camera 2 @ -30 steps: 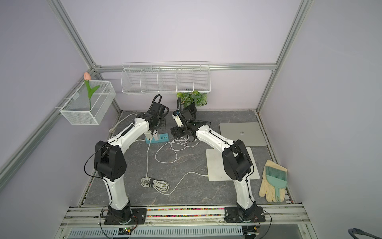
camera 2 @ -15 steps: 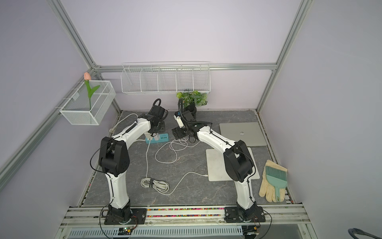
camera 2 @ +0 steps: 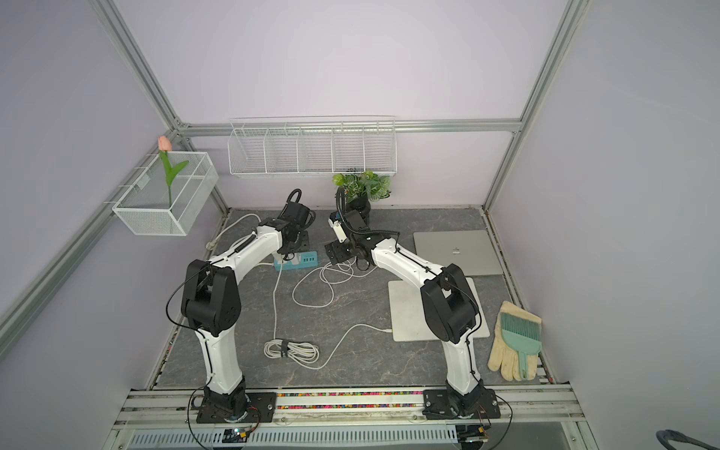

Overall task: Unplug the laptop charger
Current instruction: Remove the plug from the socket.

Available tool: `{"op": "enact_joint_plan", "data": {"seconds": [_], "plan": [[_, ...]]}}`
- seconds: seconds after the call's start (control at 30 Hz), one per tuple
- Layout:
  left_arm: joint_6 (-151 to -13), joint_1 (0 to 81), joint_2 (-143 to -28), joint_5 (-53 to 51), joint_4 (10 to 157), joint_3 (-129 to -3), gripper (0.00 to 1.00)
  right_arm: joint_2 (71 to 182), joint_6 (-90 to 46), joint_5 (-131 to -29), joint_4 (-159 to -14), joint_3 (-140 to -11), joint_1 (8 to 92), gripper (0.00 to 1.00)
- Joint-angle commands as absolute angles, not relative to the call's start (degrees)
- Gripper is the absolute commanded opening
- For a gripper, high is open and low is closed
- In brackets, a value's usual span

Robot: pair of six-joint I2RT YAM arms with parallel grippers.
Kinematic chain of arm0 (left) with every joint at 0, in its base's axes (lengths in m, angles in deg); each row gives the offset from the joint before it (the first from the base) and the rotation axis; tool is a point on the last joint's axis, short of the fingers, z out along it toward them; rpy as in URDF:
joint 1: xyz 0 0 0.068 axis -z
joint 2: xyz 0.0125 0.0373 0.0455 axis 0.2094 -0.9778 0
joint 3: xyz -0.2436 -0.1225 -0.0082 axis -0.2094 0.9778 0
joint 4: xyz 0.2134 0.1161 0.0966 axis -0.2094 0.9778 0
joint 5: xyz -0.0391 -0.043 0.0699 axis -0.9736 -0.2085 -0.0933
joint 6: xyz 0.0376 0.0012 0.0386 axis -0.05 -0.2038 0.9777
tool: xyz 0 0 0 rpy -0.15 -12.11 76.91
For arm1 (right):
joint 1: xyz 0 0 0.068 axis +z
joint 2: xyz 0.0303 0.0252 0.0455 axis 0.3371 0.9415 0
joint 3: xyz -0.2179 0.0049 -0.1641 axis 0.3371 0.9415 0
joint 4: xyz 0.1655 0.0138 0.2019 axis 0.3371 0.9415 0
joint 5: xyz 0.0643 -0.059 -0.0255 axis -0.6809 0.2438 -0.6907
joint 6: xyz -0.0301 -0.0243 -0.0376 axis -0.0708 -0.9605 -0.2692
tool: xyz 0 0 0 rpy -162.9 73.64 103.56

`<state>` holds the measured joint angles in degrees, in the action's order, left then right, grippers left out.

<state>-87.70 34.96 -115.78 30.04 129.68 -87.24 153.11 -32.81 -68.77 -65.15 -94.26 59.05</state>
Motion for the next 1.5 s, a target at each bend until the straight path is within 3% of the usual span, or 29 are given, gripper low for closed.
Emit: {"op": "enact_joint_plan", "data": {"seconds": [0.0, 1.17, 1.3, 1.4, 1.47], "plan": [[-89.08, 34.64, -115.54, 31.79, 129.59, -86.81, 0.52, 150.45, -33.37, -68.23, -66.57, -93.06, 58.8, 0.88], [-94.81, 33.93, -118.19, 33.19, 125.75, -84.37, 0.56, 150.26, -34.48, -67.64, -67.09, -91.32, 58.77, 0.88], [-94.58, 33.97, -119.45, 30.67, 124.59, -84.09, 0.51, 149.8, -34.52, -67.4, -67.4, -90.79, 58.76, 0.88], [-94.59, 33.96, -120.3, 29.96, 124.42, -84.13, 0.4, 149.53, -34.57, -67.32, -68.02, -90.35, 58.73, 0.88], [-94.62, 33.96, -120.54, 29.66, 124.21, -84.14, 0.42, 149.44, -34.54, -67.51, -68.15, -90.25, 58.73, 0.88]]}}
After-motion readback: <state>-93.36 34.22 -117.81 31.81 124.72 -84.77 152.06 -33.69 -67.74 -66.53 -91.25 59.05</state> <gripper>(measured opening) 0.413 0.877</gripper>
